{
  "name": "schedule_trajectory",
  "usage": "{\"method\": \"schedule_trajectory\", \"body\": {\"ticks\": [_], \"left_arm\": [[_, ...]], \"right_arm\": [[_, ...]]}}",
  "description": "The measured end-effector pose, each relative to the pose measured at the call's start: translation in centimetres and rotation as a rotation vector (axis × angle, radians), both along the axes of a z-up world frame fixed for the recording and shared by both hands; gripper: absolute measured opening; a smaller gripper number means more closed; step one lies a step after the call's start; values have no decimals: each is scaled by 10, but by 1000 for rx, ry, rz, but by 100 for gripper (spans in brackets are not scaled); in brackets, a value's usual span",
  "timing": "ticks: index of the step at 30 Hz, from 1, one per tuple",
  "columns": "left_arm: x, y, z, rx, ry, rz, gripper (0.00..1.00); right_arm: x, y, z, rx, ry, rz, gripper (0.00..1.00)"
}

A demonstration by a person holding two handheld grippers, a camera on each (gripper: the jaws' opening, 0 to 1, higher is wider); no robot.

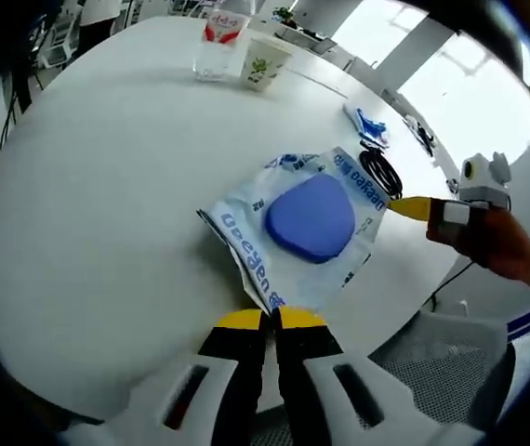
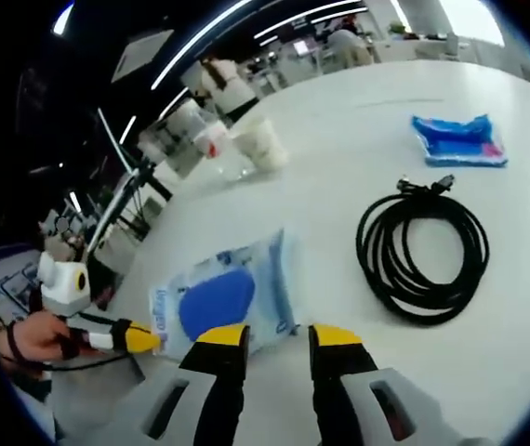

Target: Arrange the tabletop items into an orderly group along one side of the table until the central work area is clear of visible clutter.

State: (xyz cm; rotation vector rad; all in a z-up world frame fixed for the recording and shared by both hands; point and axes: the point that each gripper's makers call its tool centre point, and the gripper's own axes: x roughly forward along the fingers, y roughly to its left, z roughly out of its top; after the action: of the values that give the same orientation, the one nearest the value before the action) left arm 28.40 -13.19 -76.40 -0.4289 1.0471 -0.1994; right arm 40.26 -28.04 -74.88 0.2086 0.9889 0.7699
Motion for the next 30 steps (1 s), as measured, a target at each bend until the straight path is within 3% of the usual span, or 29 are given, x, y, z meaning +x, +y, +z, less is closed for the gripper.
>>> {"method": "schedule_trajectory", "body": {"ticks": [15, 21, 30], "left_arm": [[-9, 5, 0, 4, 1, -29, 0], [-12, 1, 0, -2, 0, -78, 0], [-13, 1, 0, -7, 4, -97, 0]], "right_arm": [[-3, 13, -5, 5, 28, 14, 23], [-3, 15, -7, 6, 37, 20, 22], [-3, 13, -8, -4, 30, 17, 17]]}}
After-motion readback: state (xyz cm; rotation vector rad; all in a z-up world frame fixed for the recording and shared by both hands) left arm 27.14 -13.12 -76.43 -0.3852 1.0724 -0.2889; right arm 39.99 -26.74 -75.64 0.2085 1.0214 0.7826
